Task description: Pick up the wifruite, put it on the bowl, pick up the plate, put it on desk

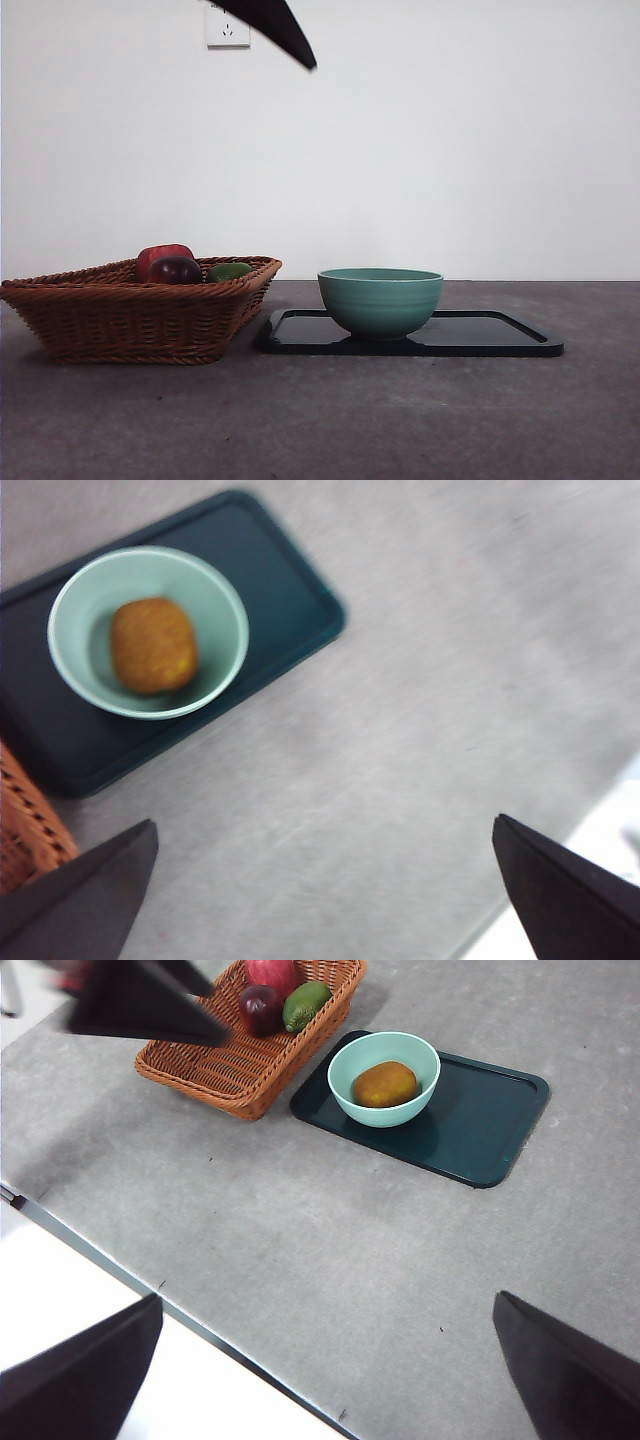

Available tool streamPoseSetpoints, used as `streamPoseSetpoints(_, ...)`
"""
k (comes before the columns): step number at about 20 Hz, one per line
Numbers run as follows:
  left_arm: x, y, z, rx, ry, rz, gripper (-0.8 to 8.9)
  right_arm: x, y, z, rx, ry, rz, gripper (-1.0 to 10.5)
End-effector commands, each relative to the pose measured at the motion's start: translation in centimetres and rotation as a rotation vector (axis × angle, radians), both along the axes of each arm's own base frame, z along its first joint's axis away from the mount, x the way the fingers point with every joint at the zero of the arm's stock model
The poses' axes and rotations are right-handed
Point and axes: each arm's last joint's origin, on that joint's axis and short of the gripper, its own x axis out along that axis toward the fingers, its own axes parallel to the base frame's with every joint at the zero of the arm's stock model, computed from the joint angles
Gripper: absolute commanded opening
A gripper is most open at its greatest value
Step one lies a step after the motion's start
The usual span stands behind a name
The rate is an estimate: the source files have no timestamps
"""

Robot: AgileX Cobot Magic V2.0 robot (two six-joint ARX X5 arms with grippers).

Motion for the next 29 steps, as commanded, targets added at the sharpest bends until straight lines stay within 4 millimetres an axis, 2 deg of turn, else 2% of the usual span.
streamPoseSetpoints(1, 2.0, -1.4, -0.6, 0.042, 0.008, -0.002, 6.25, -0.4, -0.3, -0.3, -0.03, 0.057, 0.001, 6.0)
streamPoseSetpoints(10, 10.4, -5.0, -4.5, 0.19, 0.047, -0.004, 6.25, -0.4, -0.3, -0.3, -0.031, 0.057, 0.0, 6.0)
streamPoseSetpoints(16, 14.7, -6.9, -8.0, 0.23, 0.068, 0.007, 6.24, -0.4, -0.3, -0.3, -0.029, 0.058, -0.001, 6.0)
streamPoseSetpoints(23, 17.2, -7.9, -12.7, 0.263, 0.086, 0.016, 6.21, -0.4, -0.3, -0.3, -0.026, 0.062, -0.004, 6.0)
streamPoseSetpoints(29, 17.9, -8.3, -15.0, 0.301, 0.095, 0.027, 6.2, -0.4, -0.3, -0.3, -0.025, 0.061, -0.004, 6.0)
